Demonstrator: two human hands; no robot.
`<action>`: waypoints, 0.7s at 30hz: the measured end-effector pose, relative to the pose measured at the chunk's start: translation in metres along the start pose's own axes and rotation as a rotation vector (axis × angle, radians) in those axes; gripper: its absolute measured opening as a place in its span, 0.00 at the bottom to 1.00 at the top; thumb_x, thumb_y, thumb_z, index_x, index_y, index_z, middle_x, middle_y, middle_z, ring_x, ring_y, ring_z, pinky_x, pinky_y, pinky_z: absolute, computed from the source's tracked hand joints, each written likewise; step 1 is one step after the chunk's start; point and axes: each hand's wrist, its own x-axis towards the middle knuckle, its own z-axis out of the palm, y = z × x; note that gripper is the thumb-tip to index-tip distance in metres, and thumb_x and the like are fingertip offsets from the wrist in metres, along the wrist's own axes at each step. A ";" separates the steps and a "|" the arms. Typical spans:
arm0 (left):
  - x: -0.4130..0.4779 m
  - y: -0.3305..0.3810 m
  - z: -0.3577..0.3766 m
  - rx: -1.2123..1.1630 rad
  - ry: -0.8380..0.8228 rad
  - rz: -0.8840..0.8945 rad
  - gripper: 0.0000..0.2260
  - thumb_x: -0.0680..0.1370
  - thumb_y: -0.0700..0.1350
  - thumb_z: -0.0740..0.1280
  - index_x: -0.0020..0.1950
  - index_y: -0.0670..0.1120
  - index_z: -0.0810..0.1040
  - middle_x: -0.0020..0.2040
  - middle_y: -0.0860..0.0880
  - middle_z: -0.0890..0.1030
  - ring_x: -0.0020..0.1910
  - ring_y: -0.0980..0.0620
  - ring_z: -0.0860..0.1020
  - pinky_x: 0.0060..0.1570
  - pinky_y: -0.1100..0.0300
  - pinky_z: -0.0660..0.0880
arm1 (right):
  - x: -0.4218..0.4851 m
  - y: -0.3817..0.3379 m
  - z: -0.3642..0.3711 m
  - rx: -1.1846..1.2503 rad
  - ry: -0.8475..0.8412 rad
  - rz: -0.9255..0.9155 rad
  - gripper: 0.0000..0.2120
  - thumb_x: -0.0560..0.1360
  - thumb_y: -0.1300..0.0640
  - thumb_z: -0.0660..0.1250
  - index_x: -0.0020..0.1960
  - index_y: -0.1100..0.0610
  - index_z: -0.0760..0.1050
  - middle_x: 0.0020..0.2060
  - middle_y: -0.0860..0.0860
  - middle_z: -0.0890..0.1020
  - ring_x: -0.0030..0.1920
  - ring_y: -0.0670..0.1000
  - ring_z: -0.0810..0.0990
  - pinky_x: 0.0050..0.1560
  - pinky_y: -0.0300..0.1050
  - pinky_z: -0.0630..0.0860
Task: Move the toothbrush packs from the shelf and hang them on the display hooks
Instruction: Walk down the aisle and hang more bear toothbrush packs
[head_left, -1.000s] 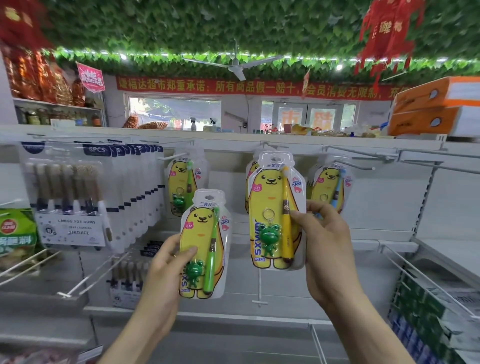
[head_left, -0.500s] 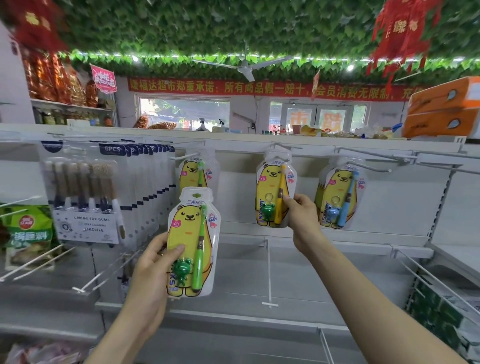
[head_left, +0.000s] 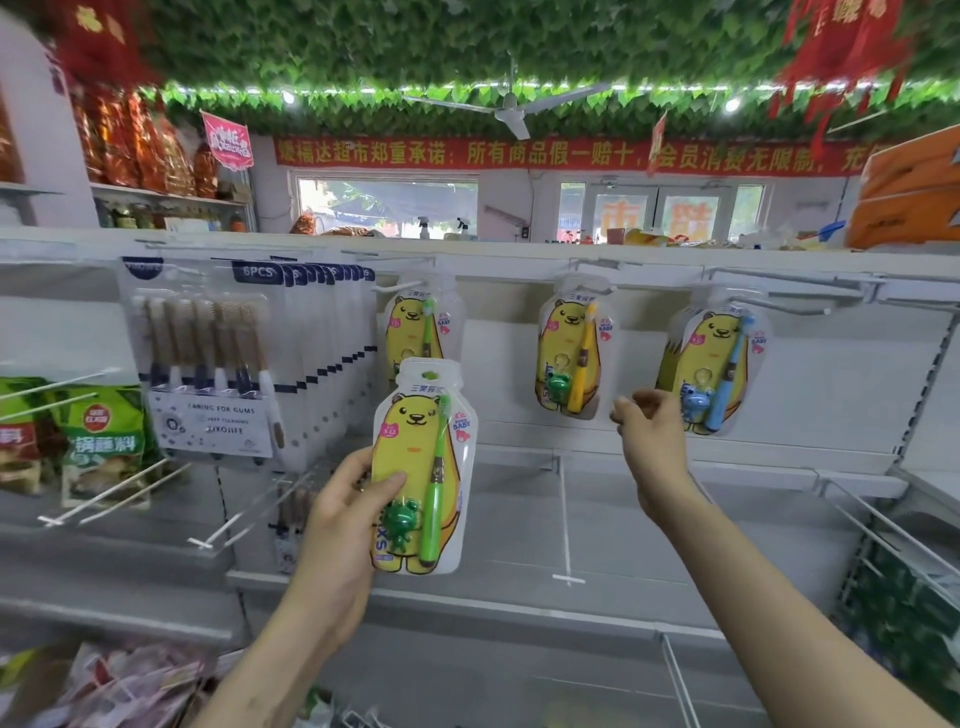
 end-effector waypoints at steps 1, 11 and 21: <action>0.000 -0.002 0.002 0.002 -0.012 -0.001 0.10 0.82 0.38 0.67 0.62 0.45 0.81 0.57 0.39 0.86 0.51 0.40 0.85 0.57 0.39 0.79 | -0.009 0.000 -0.005 -0.024 -0.005 -0.018 0.13 0.84 0.54 0.66 0.67 0.54 0.70 0.59 0.51 0.78 0.61 0.55 0.79 0.61 0.51 0.76; -0.012 -0.015 0.064 -0.056 -0.121 -0.041 0.09 0.83 0.40 0.67 0.61 0.45 0.83 0.59 0.38 0.85 0.58 0.36 0.84 0.61 0.34 0.79 | -0.109 -0.041 -0.029 0.126 -0.487 -0.125 0.10 0.86 0.54 0.64 0.65 0.54 0.78 0.53 0.51 0.87 0.54 0.51 0.87 0.54 0.49 0.85; -0.018 -0.006 0.082 -0.141 -0.142 -0.024 0.10 0.81 0.42 0.68 0.61 0.40 0.81 0.58 0.34 0.85 0.58 0.35 0.84 0.63 0.31 0.77 | -0.129 -0.043 -0.023 0.162 -0.462 -0.163 0.08 0.84 0.61 0.65 0.61 0.56 0.79 0.52 0.52 0.87 0.57 0.55 0.85 0.55 0.49 0.84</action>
